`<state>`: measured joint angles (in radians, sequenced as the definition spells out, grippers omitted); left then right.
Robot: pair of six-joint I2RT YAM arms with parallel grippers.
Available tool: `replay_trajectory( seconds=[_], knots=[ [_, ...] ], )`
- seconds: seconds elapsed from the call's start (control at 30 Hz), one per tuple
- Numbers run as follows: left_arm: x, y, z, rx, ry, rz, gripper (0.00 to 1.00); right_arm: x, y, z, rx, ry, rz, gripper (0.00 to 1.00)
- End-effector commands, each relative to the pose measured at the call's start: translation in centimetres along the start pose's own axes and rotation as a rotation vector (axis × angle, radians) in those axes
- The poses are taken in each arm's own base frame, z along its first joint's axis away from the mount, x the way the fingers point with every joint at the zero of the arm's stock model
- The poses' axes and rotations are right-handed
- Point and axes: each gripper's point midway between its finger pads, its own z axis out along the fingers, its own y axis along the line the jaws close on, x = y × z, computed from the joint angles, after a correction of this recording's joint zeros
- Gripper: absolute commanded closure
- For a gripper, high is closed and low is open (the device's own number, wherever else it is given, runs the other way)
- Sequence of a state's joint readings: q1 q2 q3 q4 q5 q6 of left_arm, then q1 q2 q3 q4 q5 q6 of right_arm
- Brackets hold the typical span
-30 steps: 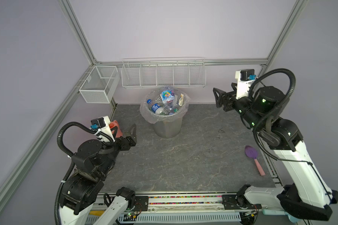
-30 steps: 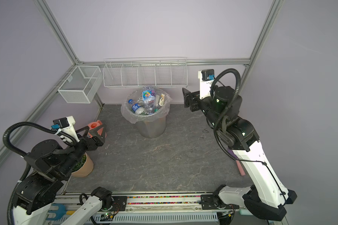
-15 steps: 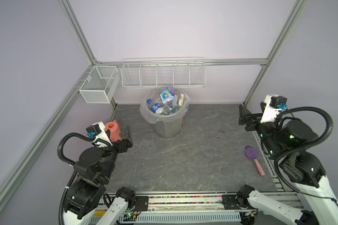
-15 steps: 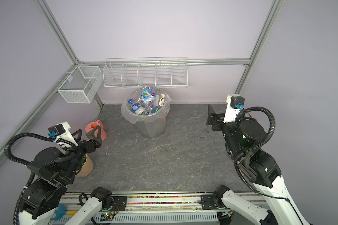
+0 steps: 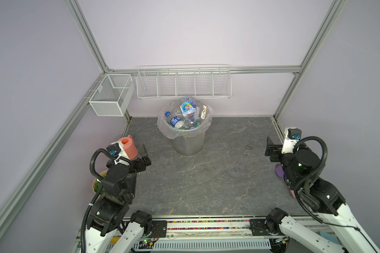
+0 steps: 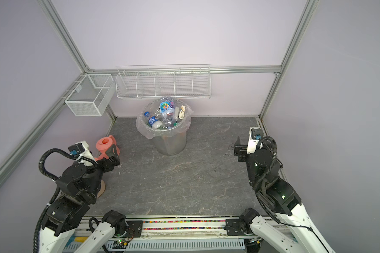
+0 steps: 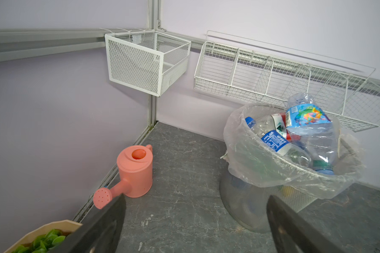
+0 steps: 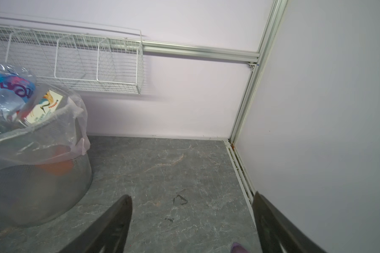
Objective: Throw the plastic bottles in the bin
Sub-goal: Reset both arms
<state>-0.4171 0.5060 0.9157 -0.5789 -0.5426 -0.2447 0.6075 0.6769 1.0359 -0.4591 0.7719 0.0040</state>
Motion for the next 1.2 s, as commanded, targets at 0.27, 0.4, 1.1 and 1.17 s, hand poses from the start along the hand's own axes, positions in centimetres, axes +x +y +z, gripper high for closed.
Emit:
replay_trajectory(
  seconds=[0.27, 0.4, 1.1, 1.17],
  knots=[
    [2.0, 1.4, 1.2, -0.092, -0.015, 0.035, 0.01, 6.8, -1.1, 1.7, 0.099, 0.115, -0.001, 0.12],
    [3.3, 1.6, 1.8, -0.107, -0.005, 0.060, 0.01, 8.5, -1.2, 2.0, 0.110, 0.139, -0.012, 0.12],
    [9.8, 3.5, 4.1, -0.218, 0.044, 0.111, 0.01, 18.2, -1.7, 2.0, 0.145, 0.234, -0.044, 0.12],
    [10.5, 3.8, 4.3, -0.237, 0.050, 0.112, 0.01, 19.1, -1.8, 2.0, 0.149, 0.242, -0.057, 0.12]
  ],
)
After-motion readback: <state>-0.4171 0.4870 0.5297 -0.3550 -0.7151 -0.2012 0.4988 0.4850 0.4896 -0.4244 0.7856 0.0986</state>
